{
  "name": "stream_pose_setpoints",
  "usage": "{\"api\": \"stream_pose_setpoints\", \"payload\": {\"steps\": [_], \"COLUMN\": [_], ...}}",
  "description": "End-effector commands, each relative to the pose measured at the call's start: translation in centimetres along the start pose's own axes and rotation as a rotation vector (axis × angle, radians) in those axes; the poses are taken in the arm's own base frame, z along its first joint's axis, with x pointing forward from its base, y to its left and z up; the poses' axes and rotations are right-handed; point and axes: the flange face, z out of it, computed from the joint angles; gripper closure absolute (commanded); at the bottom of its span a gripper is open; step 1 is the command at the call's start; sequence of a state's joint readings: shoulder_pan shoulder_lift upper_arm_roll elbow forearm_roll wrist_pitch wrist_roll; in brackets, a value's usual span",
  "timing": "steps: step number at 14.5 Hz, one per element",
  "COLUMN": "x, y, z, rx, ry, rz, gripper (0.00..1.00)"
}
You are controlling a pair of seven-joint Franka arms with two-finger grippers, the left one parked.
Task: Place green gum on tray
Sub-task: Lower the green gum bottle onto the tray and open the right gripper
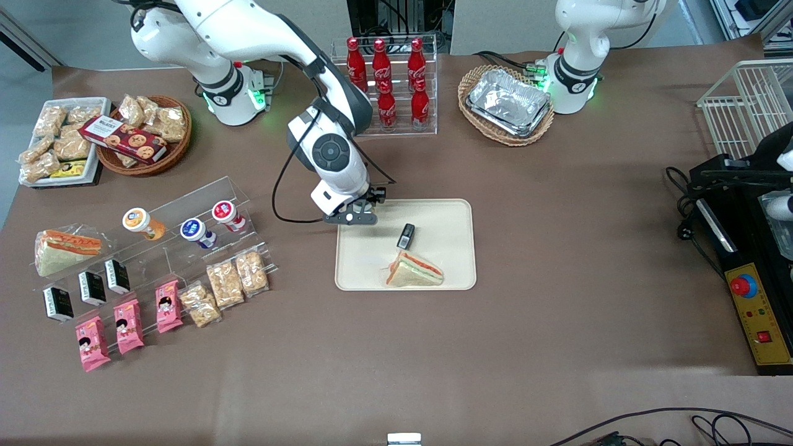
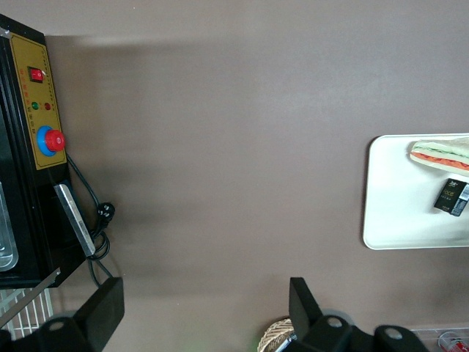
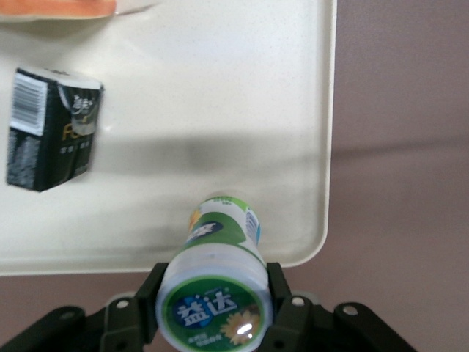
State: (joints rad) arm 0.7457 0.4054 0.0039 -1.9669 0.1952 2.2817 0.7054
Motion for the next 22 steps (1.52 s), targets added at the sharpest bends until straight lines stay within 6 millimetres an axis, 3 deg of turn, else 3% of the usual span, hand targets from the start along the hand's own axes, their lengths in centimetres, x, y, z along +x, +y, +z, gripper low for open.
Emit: {"api": "stream_pose_setpoints", "payload": {"steps": [1,5,6,7,8,12,15,22], "x": [0.6,0.7,0.7,0.7,0.8,1.4,1.5,4.9], "y": [-0.2,-0.3,-0.3,-0.3,-0.3,0.2,0.9,9.9], "z": [1.5,2.3,2.2,2.2,2.1,0.8,-3.4,-16.6], "rx": [0.018,0.026,0.026,0.027,0.028,0.039,0.060,0.071], "ry": [0.016,0.029,0.029,0.030,0.032,0.039,0.046,0.122], "rz": [0.003,-0.001,-0.001,0.001,0.002,0.012,0.043,0.153], "gripper": [0.71,0.68,0.44,0.10,0.03,0.01,0.00,0.00]}}
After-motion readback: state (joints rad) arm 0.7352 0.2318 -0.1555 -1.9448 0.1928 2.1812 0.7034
